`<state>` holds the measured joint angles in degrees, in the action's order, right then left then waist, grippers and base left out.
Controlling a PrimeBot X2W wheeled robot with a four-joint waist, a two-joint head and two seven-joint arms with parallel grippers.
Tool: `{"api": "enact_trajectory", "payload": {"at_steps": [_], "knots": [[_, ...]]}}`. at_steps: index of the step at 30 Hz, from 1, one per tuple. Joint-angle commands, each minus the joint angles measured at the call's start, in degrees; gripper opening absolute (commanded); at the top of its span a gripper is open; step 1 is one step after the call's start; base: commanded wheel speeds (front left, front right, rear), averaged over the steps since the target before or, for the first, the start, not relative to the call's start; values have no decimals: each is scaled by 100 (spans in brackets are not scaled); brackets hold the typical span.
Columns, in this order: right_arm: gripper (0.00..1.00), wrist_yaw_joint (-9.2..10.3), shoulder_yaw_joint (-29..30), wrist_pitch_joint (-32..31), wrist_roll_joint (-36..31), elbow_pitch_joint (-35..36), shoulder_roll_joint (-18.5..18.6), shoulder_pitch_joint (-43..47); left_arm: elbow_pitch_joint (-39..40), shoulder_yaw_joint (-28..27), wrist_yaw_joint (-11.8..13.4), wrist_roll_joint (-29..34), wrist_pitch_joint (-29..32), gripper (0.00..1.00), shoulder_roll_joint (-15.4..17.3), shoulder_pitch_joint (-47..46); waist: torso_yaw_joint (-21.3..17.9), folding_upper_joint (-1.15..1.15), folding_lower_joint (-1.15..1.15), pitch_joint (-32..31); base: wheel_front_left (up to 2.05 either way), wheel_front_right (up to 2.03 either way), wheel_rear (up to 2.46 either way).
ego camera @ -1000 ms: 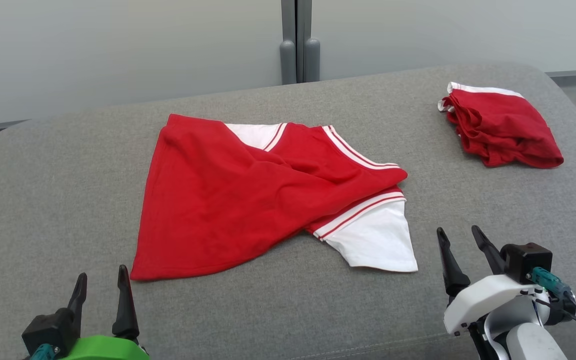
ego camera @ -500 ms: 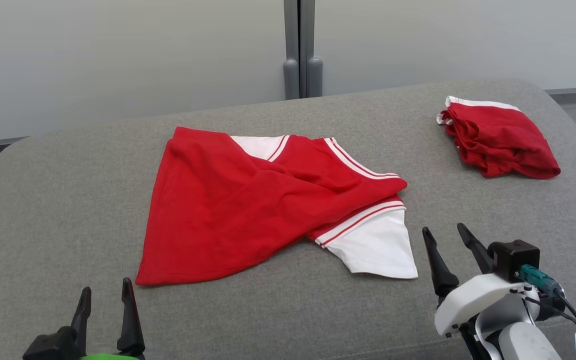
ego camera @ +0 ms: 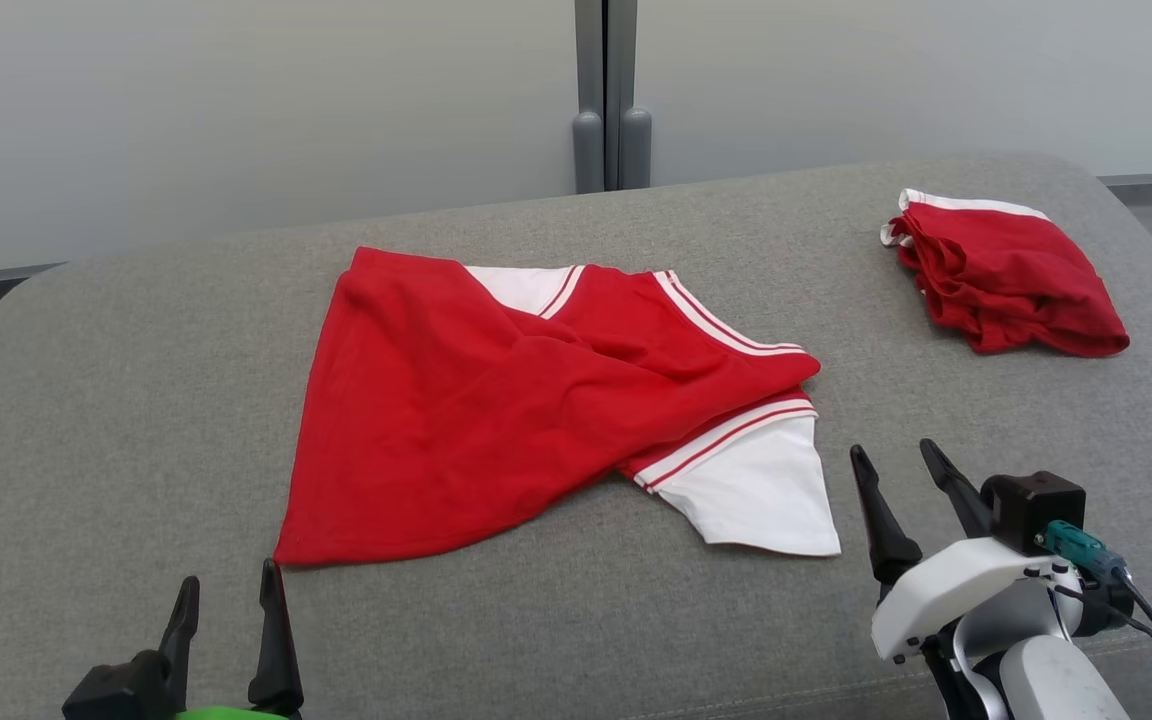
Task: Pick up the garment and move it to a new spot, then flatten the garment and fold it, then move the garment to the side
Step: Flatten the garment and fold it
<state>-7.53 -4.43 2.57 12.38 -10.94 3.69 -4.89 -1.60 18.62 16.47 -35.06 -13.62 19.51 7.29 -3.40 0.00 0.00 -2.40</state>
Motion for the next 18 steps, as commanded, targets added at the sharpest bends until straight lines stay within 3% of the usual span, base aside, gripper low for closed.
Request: {"api": "enact_trajectory", "payload": {"at_steps": [1, 9, 18], "knots": [[100, 8, 74, -37, -8, -59, 1, 13, -2, 22, 11, 45, 26, 100, 38, -30, -3, 0, 0, 26, 0, 0, 0], [100, 8, 478, -291, 424, -532, -61, 119, -195, 148, -61, 14, 54, 100, -92, -214, -20, 0, 0, 206, 0, 0, 0], [100, 6, 280, -279, 943, -1274, -74, -206, -273, 270, -136, 95, 52, 100, -136, -468, 121, 0, 0, 593, 0, 0, 0]]}}
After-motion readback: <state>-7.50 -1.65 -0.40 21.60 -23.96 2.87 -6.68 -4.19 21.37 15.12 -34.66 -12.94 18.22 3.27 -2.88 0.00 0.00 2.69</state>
